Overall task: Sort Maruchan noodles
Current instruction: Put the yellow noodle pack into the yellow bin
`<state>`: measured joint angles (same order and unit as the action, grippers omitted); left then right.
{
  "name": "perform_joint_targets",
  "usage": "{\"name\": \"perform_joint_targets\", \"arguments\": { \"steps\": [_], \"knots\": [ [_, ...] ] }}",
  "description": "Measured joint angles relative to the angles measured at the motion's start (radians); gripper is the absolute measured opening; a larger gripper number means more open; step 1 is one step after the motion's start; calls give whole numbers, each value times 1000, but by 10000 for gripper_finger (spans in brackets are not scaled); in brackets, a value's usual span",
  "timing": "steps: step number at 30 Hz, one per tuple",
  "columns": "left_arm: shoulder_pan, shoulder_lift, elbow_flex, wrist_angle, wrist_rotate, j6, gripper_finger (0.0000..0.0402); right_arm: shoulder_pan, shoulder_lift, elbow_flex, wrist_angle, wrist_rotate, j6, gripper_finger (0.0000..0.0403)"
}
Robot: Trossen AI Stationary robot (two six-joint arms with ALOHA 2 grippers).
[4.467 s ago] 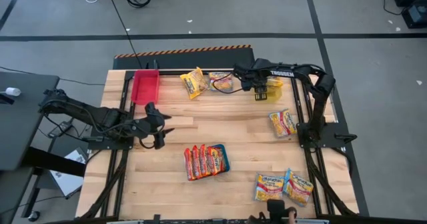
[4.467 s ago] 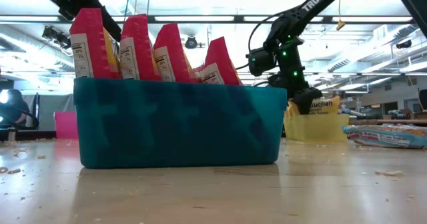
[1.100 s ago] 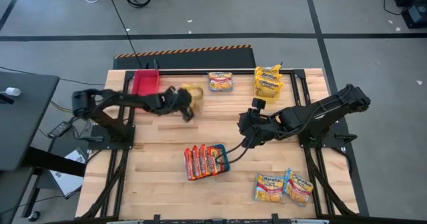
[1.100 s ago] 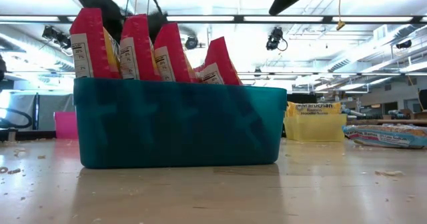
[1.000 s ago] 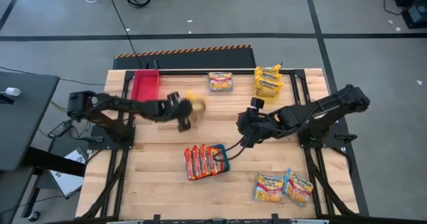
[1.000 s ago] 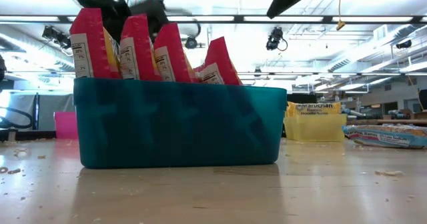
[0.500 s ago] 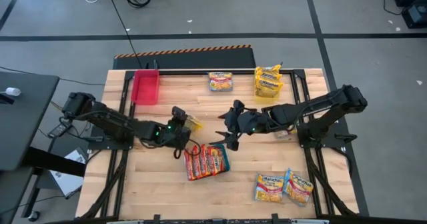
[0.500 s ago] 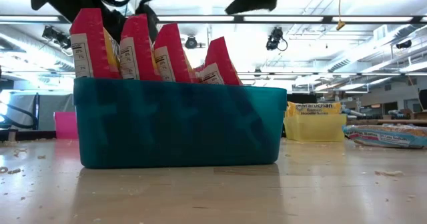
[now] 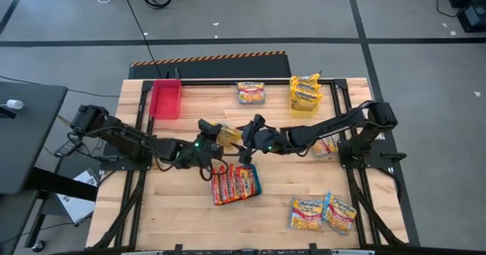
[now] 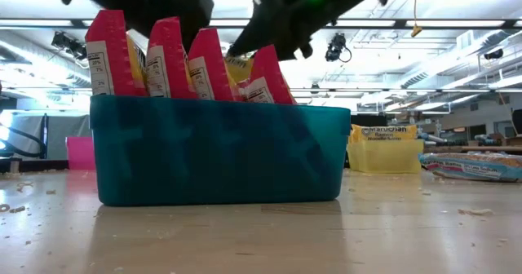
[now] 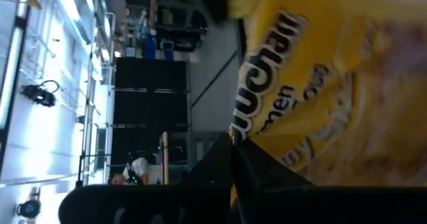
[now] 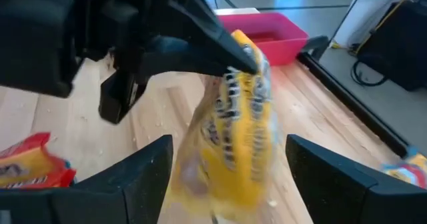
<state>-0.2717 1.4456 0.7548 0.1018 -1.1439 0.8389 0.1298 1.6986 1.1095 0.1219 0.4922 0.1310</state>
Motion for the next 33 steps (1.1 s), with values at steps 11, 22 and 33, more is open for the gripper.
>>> {"name": "perform_joint_targets", "arguments": {
  "steps": [11, 22, 33],
  "knots": [
    [6, 0, 0, 153, 53, 34, 6, -96, 67, 1, 77, -99, 112, 279],
    [-7, 0, 0, 281, 100, 71, 7, -113, 63, 2, 92, -123, 101, 163],
    [-31, -100, 0, 121, 70, -122, 94, -114, 31, 1, 10, -104, -22, 91]
  ]
}}
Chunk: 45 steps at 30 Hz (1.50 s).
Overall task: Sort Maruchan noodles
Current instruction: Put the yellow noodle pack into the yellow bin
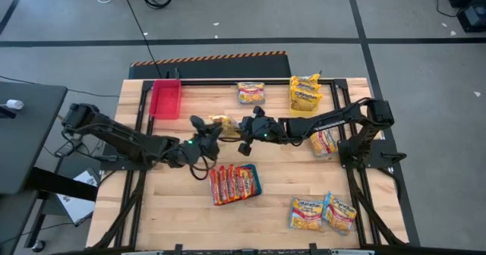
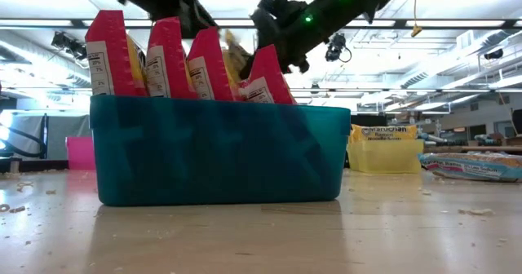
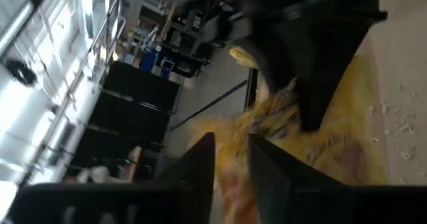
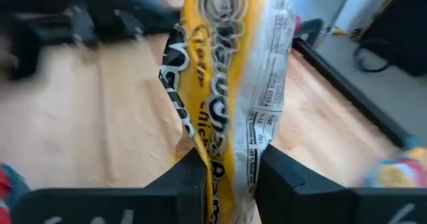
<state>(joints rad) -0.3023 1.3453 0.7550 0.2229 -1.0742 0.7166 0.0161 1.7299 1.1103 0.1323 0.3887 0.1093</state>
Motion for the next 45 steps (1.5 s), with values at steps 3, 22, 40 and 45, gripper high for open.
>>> {"name": "perform_joint_targets", "arguments": {
  "steps": [3, 22, 40, 45],
  "knots": [
    [2, -93, 1, -163, 0, -146, 128, 0, -52, 0, -92, 38, -75, 90],
    [134, -404, -4, -662, 769, -830, 179, -310, -488, -133, -928, 135, -491, 67],
    [193, -403, -5, -633, 807, -864, 178, -575, -420, -168, -1113, -57, -847, 66],
    [199, -403, -5, -631, 809, -864, 179, -622, -331, -168, -1062, -126, -846, 66]
  ]
}}
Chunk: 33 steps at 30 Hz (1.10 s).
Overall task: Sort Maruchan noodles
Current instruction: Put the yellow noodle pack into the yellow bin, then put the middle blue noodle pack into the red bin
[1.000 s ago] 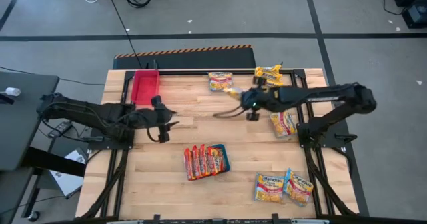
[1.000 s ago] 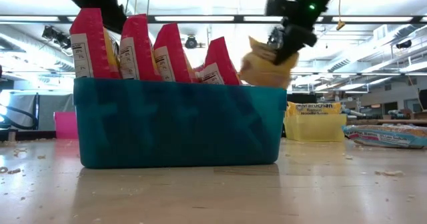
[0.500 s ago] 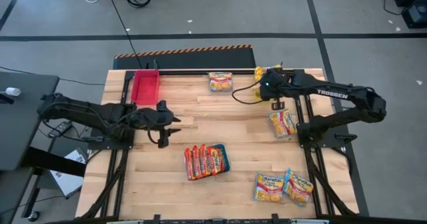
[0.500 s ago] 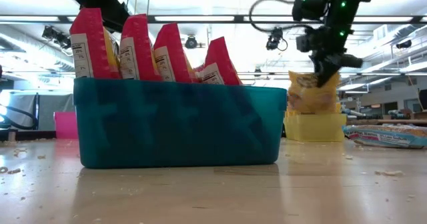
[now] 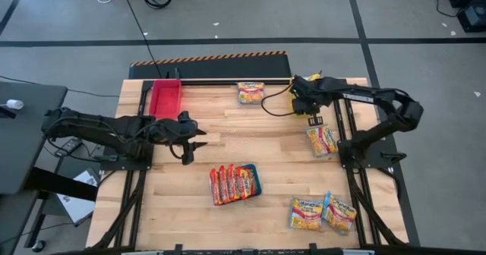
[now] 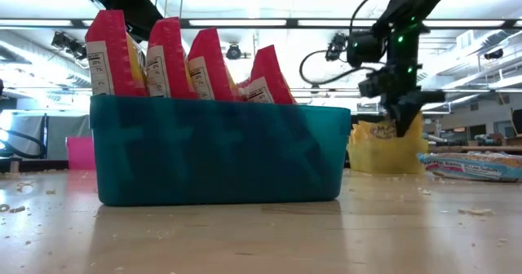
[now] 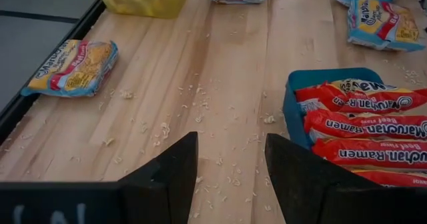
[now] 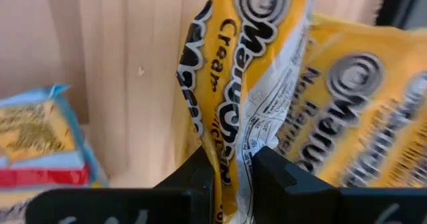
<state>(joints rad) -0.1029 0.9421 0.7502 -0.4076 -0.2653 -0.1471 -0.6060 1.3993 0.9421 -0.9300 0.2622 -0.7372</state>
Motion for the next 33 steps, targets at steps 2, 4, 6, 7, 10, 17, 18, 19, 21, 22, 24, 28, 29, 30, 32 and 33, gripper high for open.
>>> {"name": "perform_joint_targets", "arguments": {
  "steps": [2, 4, 6, 7, 10, 17, 18, 19, 21, 22, 24, 28, 29, 30, 32, 33],
  "knots": [
    [-2, 0, 0, 0, 0, 0, 179, -15, 38, 0, 25, -9, 10, 66],
    [-2, 0, 0, 0, 0, -2, 178, -28, 66, 3, 52, -1, 25, 70],
    [-2, 0, 0, -1, 1, -4, 178, -34, 84, 5, 57, 17, 27, 80],
    [-2, 0, 0, -3, 1, -4, 178, -36, 88, 4, 56, 28, 27, 87],
    [-2, 0, 0, -18, 1, -6, 178, -38, 72, 0, 30, 75, 27, 114],
    [-2, -2, 0, -43, 1, -7, 178, -40, -66, -2, -98, 87, 84, 179],
    [-2, -2, 0, -44, 1, -12, 178, -39, -90, -2, -110, 86, 96, 186],
    [-3, -2, 0, -44, 1, -24, 178, -35, -113, -2, -120, 84, 111, 193],
    [-10, -2, 0, -44, 0, -33, 178, -12, -159, -2, -123, 84, 141, 203],
    [-14, -2, 0, -44, 0, -33, 178, 4, -181, -2, -112, 78, 149, 207],
    [-26, -2, 0, -36, 0, -33, 178, 35, -217, -2, -54, 43, 176, 213],
    [-40, -2, 0, 17, -1, -27, 178, 55, -205, 0, 229, -64, 323, 215],
    [-42, -2, 0, 34, -3, -27, 178, 55, -182, 1, 287, -80, 323, 215],
    [-43, -2, 0, 49, -3, -26, 178, 55, -153, 1, 333, -88, 313, 215],
    [-47, -2, 0, 81, -3, -26, 178, 50, -82, 1, 411, -91, 276, 215],
    [-48, -2, 0, 89, -3, -26, 178, 44, -46, 1, 451, -94, 256, 215]
  ]
}}
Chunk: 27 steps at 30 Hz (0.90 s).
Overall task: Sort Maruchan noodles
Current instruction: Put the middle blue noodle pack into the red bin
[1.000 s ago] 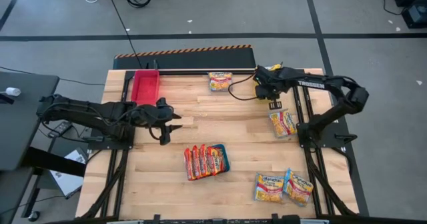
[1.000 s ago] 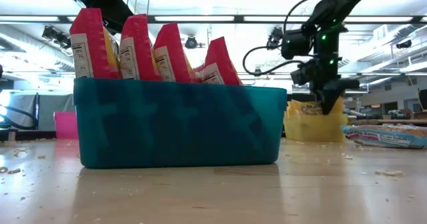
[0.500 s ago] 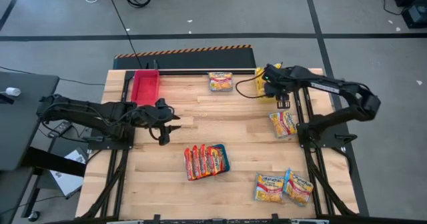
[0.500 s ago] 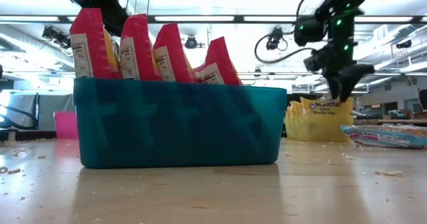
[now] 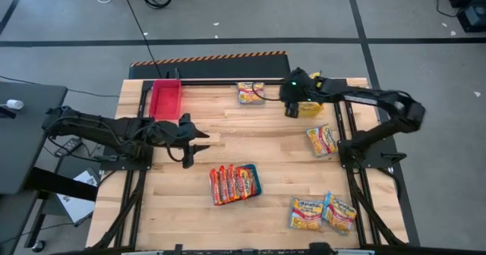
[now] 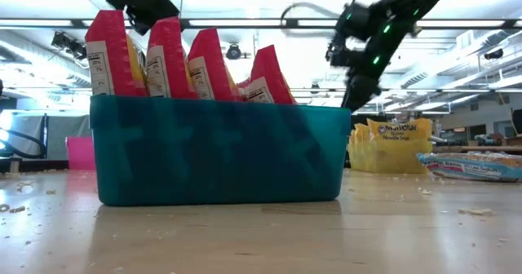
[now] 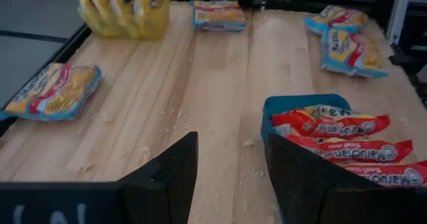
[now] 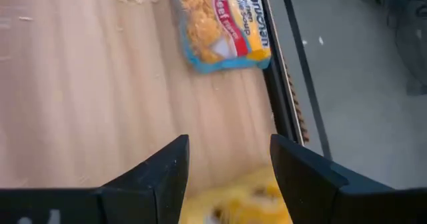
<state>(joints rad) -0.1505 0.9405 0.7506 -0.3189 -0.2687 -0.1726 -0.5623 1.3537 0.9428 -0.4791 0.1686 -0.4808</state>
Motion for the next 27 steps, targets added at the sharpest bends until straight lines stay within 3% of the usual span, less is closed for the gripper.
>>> {"name": "perform_joint_targets", "arguments": {
  "steps": [5, 12, 20, 27],
  "knots": [
    [0, 0, 0, 10, 0, -6, 178, -35, 203, 54, 40, 34, -92, 215],
    [0, 0, 0, -16, 0, -76, 178, -94, 381, 194, -162, 90, -121, 215],
    [-31, 2, 0, -33, 0, -98, 178, -184, 380, 200, -281, 86, -95, 213],
    [-79, 2, 0, -33, -7, -108, 178, -173, 266, 200, -374, 59, -33, 212]
  ]
}}
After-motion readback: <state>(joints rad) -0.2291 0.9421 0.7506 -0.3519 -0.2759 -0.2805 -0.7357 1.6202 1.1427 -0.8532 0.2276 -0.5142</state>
